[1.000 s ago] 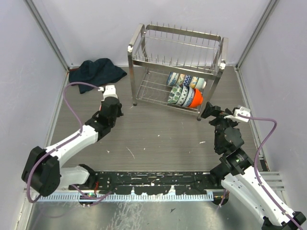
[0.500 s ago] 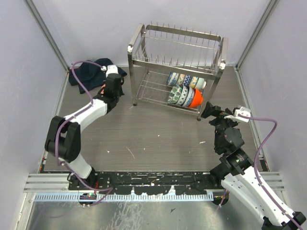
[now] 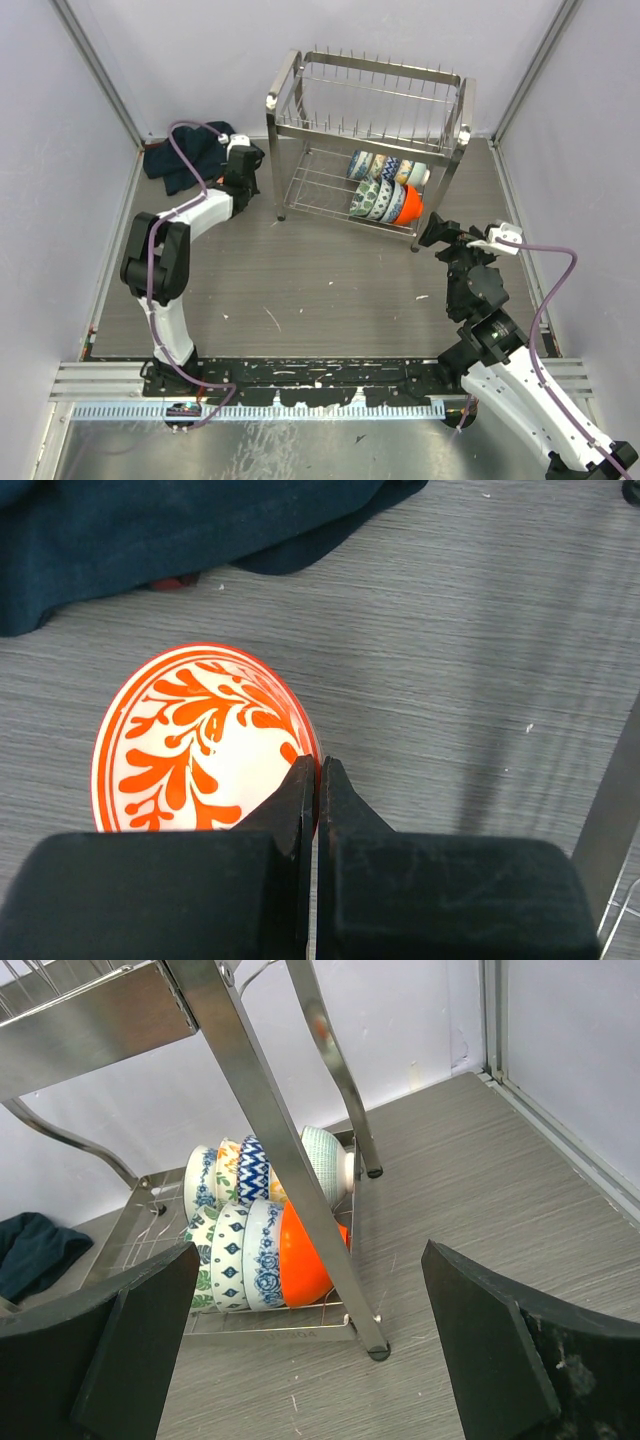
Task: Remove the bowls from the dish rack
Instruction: Place the bowl at the center of the board, then pick up the bowl from the dish rack.
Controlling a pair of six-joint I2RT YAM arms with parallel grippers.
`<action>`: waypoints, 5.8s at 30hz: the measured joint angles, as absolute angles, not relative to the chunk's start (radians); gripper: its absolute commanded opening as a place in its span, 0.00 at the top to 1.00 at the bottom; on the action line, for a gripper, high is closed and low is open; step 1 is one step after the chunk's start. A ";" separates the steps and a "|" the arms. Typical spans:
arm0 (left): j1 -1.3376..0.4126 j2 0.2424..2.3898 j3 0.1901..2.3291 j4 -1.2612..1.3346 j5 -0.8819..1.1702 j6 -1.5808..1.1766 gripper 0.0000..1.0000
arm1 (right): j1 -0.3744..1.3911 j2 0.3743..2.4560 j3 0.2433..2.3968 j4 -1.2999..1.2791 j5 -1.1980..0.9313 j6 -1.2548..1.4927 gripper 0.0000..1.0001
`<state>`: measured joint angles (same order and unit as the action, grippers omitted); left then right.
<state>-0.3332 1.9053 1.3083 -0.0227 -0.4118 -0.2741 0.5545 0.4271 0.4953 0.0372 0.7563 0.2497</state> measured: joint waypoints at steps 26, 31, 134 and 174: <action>-0.321 2.059 1.514 -0.125 -0.400 -0.243 0.90 | 0.554 0.421 0.495 0.039 0.756 0.250 0.00; -0.321 2.061 1.519 -0.130 -0.402 -0.239 0.78 | 0.554 0.421 0.495 0.040 0.757 0.250 0.00; -0.729 2.051 1.267 0.708 0.062 -0.484 0.46 | 0.554 0.338 0.484 0.027 0.730 0.265 0.00; -0.731 2.124 1.302 0.765 0.095 -0.521 0.74 | 0.554 0.337 0.484 0.021 0.731 0.265 0.00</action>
<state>-0.7315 2.1239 1.3022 0.7654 0.0948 -0.5205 0.5545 0.3374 0.4839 0.0212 0.7311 0.2649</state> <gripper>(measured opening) 0.307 0.999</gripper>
